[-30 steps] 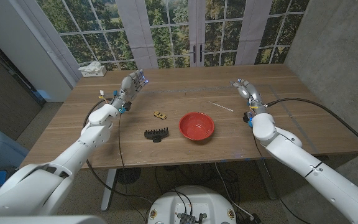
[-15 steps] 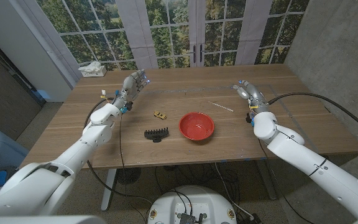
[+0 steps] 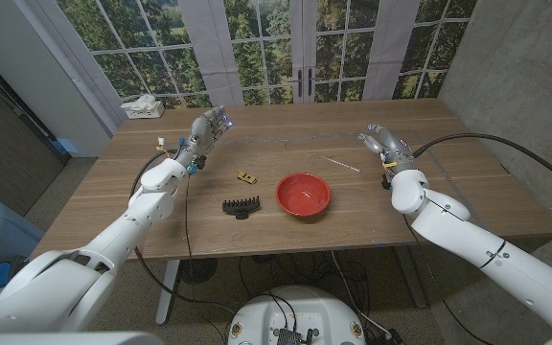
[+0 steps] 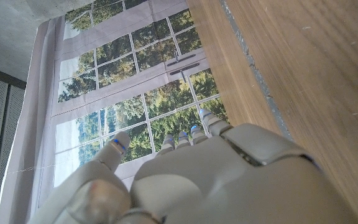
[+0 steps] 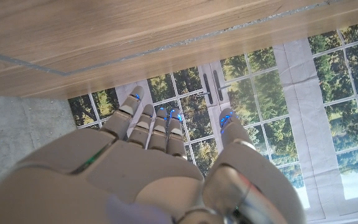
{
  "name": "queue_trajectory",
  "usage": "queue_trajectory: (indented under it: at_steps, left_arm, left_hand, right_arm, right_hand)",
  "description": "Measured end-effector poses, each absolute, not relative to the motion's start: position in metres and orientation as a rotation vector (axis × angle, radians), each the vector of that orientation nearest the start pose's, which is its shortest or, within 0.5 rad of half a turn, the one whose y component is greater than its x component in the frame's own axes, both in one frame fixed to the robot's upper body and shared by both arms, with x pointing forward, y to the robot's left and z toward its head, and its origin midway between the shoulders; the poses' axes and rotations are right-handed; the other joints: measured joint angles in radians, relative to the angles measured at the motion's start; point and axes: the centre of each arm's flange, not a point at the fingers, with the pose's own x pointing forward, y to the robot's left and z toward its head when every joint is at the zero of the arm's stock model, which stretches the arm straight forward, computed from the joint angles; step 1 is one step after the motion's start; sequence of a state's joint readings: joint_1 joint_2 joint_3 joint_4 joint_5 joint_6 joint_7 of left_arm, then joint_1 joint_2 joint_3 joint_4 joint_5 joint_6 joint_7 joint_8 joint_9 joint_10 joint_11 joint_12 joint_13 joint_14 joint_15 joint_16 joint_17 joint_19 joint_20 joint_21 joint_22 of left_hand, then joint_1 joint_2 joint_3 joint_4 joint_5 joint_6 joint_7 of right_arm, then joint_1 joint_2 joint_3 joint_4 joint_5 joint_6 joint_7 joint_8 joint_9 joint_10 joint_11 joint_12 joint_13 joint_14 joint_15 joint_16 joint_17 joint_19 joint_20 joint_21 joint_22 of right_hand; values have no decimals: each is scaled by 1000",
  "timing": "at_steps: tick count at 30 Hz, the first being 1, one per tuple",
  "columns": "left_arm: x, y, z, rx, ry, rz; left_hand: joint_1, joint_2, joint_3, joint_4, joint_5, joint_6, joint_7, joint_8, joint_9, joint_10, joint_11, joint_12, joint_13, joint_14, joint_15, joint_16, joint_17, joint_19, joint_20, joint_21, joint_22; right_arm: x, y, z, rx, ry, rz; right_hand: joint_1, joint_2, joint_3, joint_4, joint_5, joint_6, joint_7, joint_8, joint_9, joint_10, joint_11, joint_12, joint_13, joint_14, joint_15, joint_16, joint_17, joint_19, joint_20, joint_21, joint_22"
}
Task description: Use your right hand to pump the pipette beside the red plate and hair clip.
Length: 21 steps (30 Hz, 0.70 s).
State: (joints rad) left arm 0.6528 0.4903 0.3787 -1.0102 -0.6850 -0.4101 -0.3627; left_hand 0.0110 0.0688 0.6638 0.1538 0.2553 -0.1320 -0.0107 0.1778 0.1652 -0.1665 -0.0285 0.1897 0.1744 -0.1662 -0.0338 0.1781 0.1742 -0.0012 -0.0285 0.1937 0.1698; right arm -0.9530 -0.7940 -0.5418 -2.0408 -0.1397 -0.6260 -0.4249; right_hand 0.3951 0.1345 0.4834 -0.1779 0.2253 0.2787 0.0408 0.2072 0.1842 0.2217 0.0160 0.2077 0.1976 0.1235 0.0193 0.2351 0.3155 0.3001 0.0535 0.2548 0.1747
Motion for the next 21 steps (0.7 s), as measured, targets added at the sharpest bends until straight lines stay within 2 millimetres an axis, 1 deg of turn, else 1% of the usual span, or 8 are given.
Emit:
queue_trajectory:
  at_steps: [3,5,6,10,14,16,17,21]
  left_arm:
    - [675,316,12,42,-669,-371]
    - [674,315,11,42,-669,-371]
    - [674,315,11,42,-669,-372]
    - [674,314,10,42,-667,-374]
    - [673,314,10,42,-665,-375]
    - [673,314,9,42,-665,-375]
    - [673,314,9,42,-665,-375]
    - [672,313,9,42,-665,-378]
  left_hand:
    - [0,0,0,0,0,0,0,0,0,0,0,0,0,0,0,0,0,0,0,0,0]
    - [0,0,0,0,0,0,0,0,0,0,0,0,0,0,0,0,0,4,-4,0,0]
    - [0,0,0,0,0,0,0,0,0,0,0,0,0,0,0,0,0,4,-4,0,0]
    - [0,0,0,0,0,0,0,0,0,0,0,0,0,0,0,0,0,4,-4,0,0]
    - [0,0,0,0,0,0,0,0,0,0,0,0,0,0,0,0,0,4,-4,0,0]
    - [0,0,0,0,0,0,0,0,0,0,0,0,0,0,0,0,-1,4,-4,0,0]
    - [0,0,0,0,0,0,0,0,0,0,0,0,0,0,0,0,-2,4,-4,0,0]
    - [0,0,-4,-4,0,0,0,0,0,0,0,0,0,1,1,0,-2,4,-4,0,0]
  right_arm:
    - [555,-241,-7,-962,-464,-294]
    - [554,-240,-6,-978,-458,-296]
    - [553,-239,-6,-993,-454,-296]
    - [552,-236,-5,-1027,-442,-296]
    - [551,-235,-5,-1057,-418,-297]
    - [551,-233,-4,-1066,-417,-294]
    - [551,-234,-5,-1075,-406,-297]
    - [550,-232,-4,-1101,-382,-297]
  right_hand:
    - [3,-3,0,0,1,0,0,0,0,1,-1,0,0,0,0,0,0,0,0,0,0]
    - [7,-6,3,3,1,0,0,0,0,6,-6,0,0,2,-2,0,0,0,0,0,0]
    - [16,3,3,3,1,0,0,0,0,5,-5,0,0,4,-4,0,0,0,0,0,0]
    - [16,3,3,3,1,7,-7,0,0,5,-5,0,5,6,-6,0,0,4,-4,0,0]
    - [16,3,3,3,4,7,-7,0,0,5,-5,0,5,9,-9,6,0,7,-7,0,0]
    - [20,7,6,5,4,14,-14,2,0,11,-11,0,5,14,-14,6,0,7,-7,0,0]
    - [34,3,8,3,4,18,-11,4,0,11,-11,0,5,14,-14,6,0,7,-8,0,0]
    - [36,1,8,3,4,19,-11,4,0,13,-13,0,5,18,-18,12,0,11,-11,0,0]
